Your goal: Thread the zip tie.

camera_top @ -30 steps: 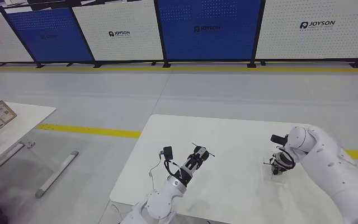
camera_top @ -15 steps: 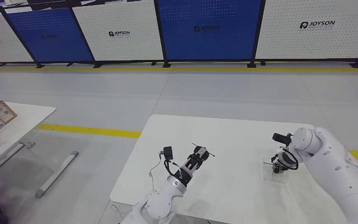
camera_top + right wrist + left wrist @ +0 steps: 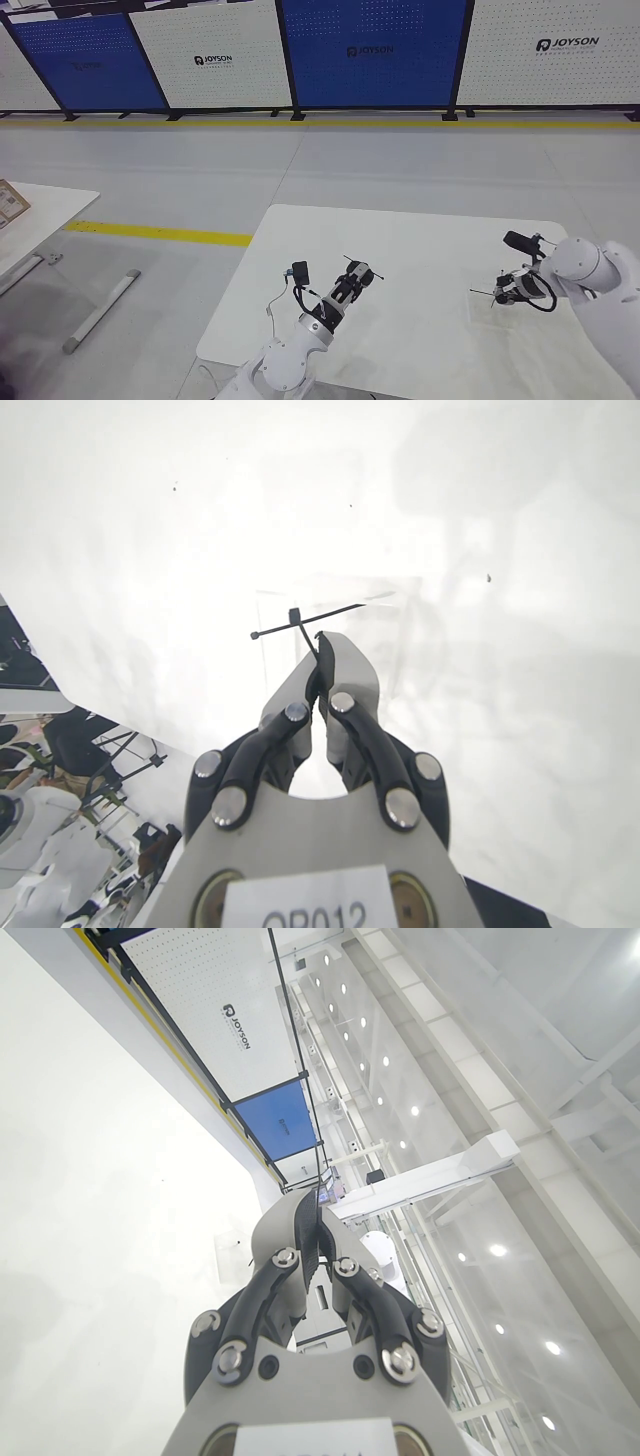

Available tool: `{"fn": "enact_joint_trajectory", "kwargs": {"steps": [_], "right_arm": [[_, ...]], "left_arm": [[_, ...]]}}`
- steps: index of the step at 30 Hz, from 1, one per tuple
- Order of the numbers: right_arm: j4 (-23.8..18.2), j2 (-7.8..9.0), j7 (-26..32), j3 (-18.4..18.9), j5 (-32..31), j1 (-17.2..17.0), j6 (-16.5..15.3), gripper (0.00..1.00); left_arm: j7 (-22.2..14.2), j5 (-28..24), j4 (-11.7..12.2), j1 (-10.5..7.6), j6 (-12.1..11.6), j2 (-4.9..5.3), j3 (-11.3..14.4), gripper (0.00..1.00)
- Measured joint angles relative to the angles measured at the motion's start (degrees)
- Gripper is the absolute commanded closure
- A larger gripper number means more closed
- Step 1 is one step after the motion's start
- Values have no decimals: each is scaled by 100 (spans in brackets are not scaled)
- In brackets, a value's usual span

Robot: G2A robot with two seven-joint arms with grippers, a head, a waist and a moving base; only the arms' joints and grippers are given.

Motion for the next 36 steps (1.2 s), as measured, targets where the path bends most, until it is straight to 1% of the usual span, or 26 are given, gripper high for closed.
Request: {"fn": "enact_joint_trajectory", "kwargs": {"steps": [10, 12, 13, 16, 19, 22, 23, 24, 25, 26, 27, 28, 29, 36], "right_arm": [[0, 0, 1, -1, -1, 0, -1, 100], [-24, 1, -58, 33, 54, -40, -48, 100], [-47, 10, -157, 93, 138, -90, -106, 100], [-224, 108, -485, 463, 409, -315, -275, 100], [-720, 251, -744, 953, 643, -726, -354, 100], [-1525, 394, -1029, 1491, 835, -1323, -275, 100], [-1906, 443, -1159, 1691, 879, -1598, -192, 100], [-2198, 473, -1266, 1825, 896, -1810, -108, 100], [-2481, 496, -1383, 1939, 893, -2017, -2, 100], [-2824, 514, -1562, 2043, 866, -2276, 181, 100], [-3031, 518, -1672, 2075, 849, -2427, 298, 100], [-3149, 518, -1719, 2081, 842, -2501, 351, 100], [-3158, 517, -1726, 2079, 840, -2502, 361, 100], [-3092, 516, -1709, 2072, 843, -2469, 342, 100]], "left_arm": [[0, 0, 0, 0, 0, 0, 0, 100], [0, 0, 0, 0, 0, 0, 0, 100], [0, 0, 0, 0, 0, 0, 0, 100], [0, 0, 0, 0, 0, 0, 0, 100], [0, 0, 0, 0, 0, 0, 0, 100], [0, 0, 0, 0, 0, 0, 0, 100], [0, 0, 0, 0, 0, 0, 0, 100], [0, 0, 0, 0, 0, 0, 0, 100], [0, 0, 0, 0, 0, 0, 0, 100], [0, 0, 0, 0, 0, 0, 0, 100], [0, 0, 0, 0, 0, 0, 0, 100], [0, 0, 0, 0, 0, 0, 0, 100], [0, 0, 0, 0, 0, 0, 0, 100], [0, 0, 0, 0, 0, 0, 0, 100]]}}
